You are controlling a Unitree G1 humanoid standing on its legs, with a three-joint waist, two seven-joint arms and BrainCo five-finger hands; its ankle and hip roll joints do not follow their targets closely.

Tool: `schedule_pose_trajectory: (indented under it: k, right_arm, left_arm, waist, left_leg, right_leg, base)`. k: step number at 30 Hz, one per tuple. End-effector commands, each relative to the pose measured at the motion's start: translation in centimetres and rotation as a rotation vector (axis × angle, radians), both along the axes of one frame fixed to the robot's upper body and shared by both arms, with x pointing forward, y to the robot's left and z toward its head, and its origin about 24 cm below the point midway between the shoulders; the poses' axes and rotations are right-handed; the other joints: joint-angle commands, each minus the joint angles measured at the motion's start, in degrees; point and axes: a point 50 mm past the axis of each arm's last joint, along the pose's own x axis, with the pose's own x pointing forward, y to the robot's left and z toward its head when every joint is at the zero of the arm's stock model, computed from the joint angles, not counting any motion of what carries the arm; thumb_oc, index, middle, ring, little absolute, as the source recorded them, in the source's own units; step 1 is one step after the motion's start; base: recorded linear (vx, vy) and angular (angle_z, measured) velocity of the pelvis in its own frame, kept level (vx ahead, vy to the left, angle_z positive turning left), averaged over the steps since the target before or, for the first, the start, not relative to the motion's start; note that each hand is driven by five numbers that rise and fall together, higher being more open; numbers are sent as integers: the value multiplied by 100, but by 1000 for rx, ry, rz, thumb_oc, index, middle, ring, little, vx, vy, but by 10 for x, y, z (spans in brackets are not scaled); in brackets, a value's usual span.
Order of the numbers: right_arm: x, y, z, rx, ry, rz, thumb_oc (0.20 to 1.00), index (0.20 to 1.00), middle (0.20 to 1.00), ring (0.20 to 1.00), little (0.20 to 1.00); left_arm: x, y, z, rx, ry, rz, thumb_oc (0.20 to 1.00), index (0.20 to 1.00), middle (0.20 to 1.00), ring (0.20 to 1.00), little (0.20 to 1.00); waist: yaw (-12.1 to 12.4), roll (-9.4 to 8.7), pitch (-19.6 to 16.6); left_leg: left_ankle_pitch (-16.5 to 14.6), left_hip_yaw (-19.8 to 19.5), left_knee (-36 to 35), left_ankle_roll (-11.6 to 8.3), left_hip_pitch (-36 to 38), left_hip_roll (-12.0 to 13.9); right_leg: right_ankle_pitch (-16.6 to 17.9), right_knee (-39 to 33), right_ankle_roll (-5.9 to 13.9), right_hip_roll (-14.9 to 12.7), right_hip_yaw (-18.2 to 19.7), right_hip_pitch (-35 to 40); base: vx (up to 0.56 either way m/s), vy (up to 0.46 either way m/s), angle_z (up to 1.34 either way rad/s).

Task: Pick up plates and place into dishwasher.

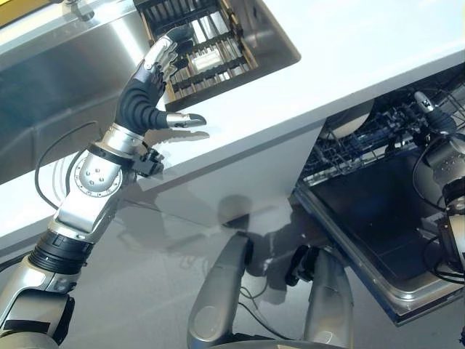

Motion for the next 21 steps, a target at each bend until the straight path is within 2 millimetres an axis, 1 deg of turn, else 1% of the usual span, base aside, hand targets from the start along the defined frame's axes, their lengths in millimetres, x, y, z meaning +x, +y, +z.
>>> schedule_pose_trajectory:
  k: [1, 2, 5, 7, 8, 9, 10, 13, 15, 17, 20, 21]
  right_arm:
    - [17, 35, 90, -85, -306, 95, 1000, 1000, 1000, 1000, 1000]
    - [16, 31, 85, -112, -267, 65, 1000, 1000, 1000, 1000, 1000]
    - [13, 22, 76, -163, -178, -22, 1000, 1000, 1000, 1000, 1000]
    - [7, 8, 63, -240, -80, -113, 1000, 1000, 1000, 1000, 1000]
    - [5, 3, 60, -275, -52, -152, 1000, 1000, 1000, 1000, 1000]
    - [1, -1, 59, -301, -40, -187, 1000, 1000, 1000, 1000, 1000]
    - [-4, -10, 53, -336, -8, -233, 1000, 1000, 1000, 1000, 1000]
    - [-17, -27, 39, -424, 53, -329, 1000, 1000, 1000, 1000, 1000]
    - [-25, -33, 31, -468, 85, -376, 1000, 1000, 1000, 1000, 1000]
    - [-35, -42, 18, -509, 112, -420, 1000, 1000, 1000, 1000, 1000]
    - [-49, -48, -8, -576, 170, -447, 1000, 1000, 1000, 1000, 1000]
    - [-52, -49, -14, -584, 179, -449, 1000, 1000, 1000, 1000, 1000]
  left_arm:
    - [-1, 13, -17, -28, 44, 14, 1000, 1000, 1000, 1000, 1000]
    - [-1, 13, -16, -24, 41, 8, 1000, 1000, 1000, 1000, 1000]
    - [-2, 9, -13, -20, 16, -9, 1000, 1000, 1000, 1000, 1000]
    - [-2, 6, -10, -21, -4, -14, 1000, 1000, 1000, 1000, 1000]
    - [-2, 4, -9, -20, -8, -17, 1000, 1000, 1000, 1000, 1000]
    - [-2, 2, -8, -19, -8, -21, 1000, 1000, 1000, 1000, 1000]
    - [-1, 2, -10, -19, 0, -16, 1000, 1000, 1000, 1000, 1000]
    - [1, -3, -12, -22, 11, -18, 1000, 1000, 1000, 1000, 1000]
    - [-1, -5, -15, -27, 11, -16, 1000, 1000, 1000, 1000, 1000]
    - [-3, -5, -19, -44, 5, -6, 1000, 1000, 1000, 1000, 1000]
    - [-6, -5, -24, -62, -7, 0, 1000, 1000, 1000, 1000, 1000]
    - [-6, -6, -26, -63, -7, 1, 1000, 1000, 1000, 1000, 1000]
  waist:
    - [179, -170, 28]
    - [170, -183, -8]
    - [137, -224, -28]
    - [59, -278, -51]
    - [39, -288, -56]
    - [16, -301, -34]
    - [-71, -335, -55]
    - [-218, -405, -65]
    - [-293, -453, -75]
    - [-420, -503, -75]
    - [-587, -579, -81]
    - [-617, -596, -83]
  left_leg:
    - [13, 573, -244, 656, -44, -137]
    - [-161, 559, -173, 641, -4, -135]
    - [-184, 586, -131, 636, 1, -109]
    - [-257, 627, -93, 666, 57, -51]
    - [-290, 640, -54, 666, 69, -36]
    - [-172, 682, -68, 686, 34, -13]
    - [-234, 724, -31, 695, 85, 46]
    - [-345, 820, 73, 707, 180, 152]
    - [-396, 875, 94, 726, 233, 202]
    - [-430, 935, 71, 724, 337, 238]
    - [-501, 1028, 25, 732, 538, 307]
    - [-517, 1036, 20, 725, 579, 315]
  right_leg:
    - [20, 78, -11, 296, 288, 31]
    - [-116, 138, 55, 322, 350, 59]
    - [-88, 112, 49, 331, 373, 74]
    - [-94, 98, 36, 365, 426, 110]
    - [-99, 102, 27, 372, 438, 122]
    - [27, 47, -43, 339, 381, 102]
    - [8, 48, -48, 360, 410, 137]
    - [17, 11, -46, 404, 474, 224]
    - [33, -42, -47, 446, 520, 270]
    - [52, -118, -47, 510, 580, 361]
    - [65, -247, -41, 560, 655, 548]
    - [60, -260, -41, 578, 676, 585]
  base:
    - [-49, 19, 9]
    - [-63, 35, 7]
    - [-50, 64, 1]
    - [-79, 102, -3]
    - [-146, 109, -6]
    - [-138, 123, -7]
    - [-130, 129, -14]
    - [-46, 112, -16]
    - [-67, 92, -12]
    - [-70, 103, -10]
    - [-44, 93, -9]
    - [-7, 76, -10]
